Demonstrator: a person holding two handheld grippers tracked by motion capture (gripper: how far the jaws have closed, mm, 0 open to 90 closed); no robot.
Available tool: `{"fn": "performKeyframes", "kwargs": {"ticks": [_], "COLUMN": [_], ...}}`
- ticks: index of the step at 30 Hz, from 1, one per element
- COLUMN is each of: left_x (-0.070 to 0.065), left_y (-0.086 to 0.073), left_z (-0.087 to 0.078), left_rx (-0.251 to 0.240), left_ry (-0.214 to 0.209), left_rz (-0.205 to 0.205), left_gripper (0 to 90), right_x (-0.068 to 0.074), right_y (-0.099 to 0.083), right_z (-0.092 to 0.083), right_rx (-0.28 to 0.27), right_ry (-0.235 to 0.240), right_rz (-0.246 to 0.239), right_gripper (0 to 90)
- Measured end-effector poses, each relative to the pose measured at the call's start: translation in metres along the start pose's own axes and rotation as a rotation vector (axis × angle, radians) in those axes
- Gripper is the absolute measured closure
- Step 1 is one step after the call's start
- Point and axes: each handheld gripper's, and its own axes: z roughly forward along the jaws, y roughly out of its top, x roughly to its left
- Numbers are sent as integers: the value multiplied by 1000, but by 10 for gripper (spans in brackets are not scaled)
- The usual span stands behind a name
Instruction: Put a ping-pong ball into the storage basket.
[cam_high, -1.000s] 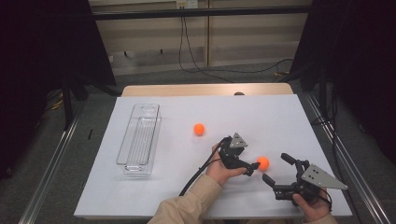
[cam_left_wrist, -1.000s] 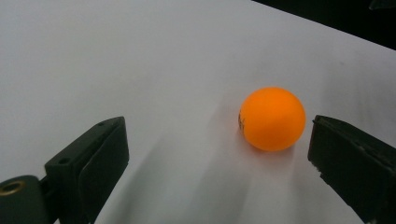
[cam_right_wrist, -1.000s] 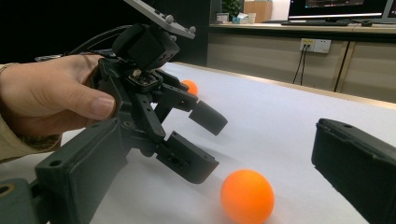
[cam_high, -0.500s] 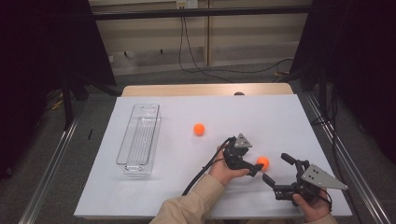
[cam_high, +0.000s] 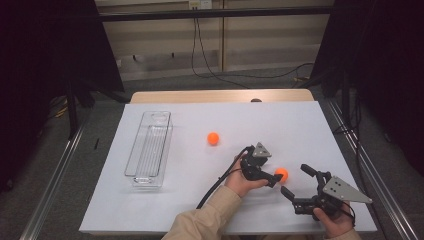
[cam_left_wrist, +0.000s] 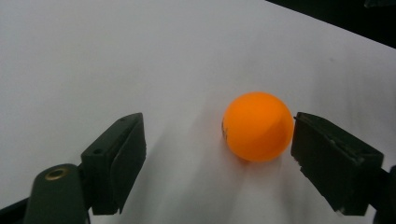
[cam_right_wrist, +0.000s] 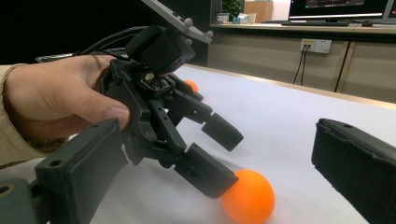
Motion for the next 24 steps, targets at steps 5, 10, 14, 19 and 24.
{"fn": "performKeyframes", "kwargs": {"ticks": [5, 10, 14, 19, 24], "left_x": [-1, -1, -3, -3, -1], "left_y": [0, 1, 2, 3, 2], "left_z": [4, 5, 6, 7, 8], "left_rx": [16, 26, 28, 29, 33], "left_ry": [-3, 1, 0, -3, -10], "left_rz": [1, 10, 31, 38, 39], "left_gripper": [201, 213, 228, 266, 298], "right_x": [-1, 0, 1, 0, 1], "right_y": [0, 0, 0, 0, 0], "right_z": [0, 0, 1, 0, 1], "right_rx": [1, 1, 3, 0, 2], "right_ry": [-1, 2, 4, 1, 3], "right_rz": [1, 2, -1, 0, -1], "right_gripper": [20, 20, 20, 20, 20]}}
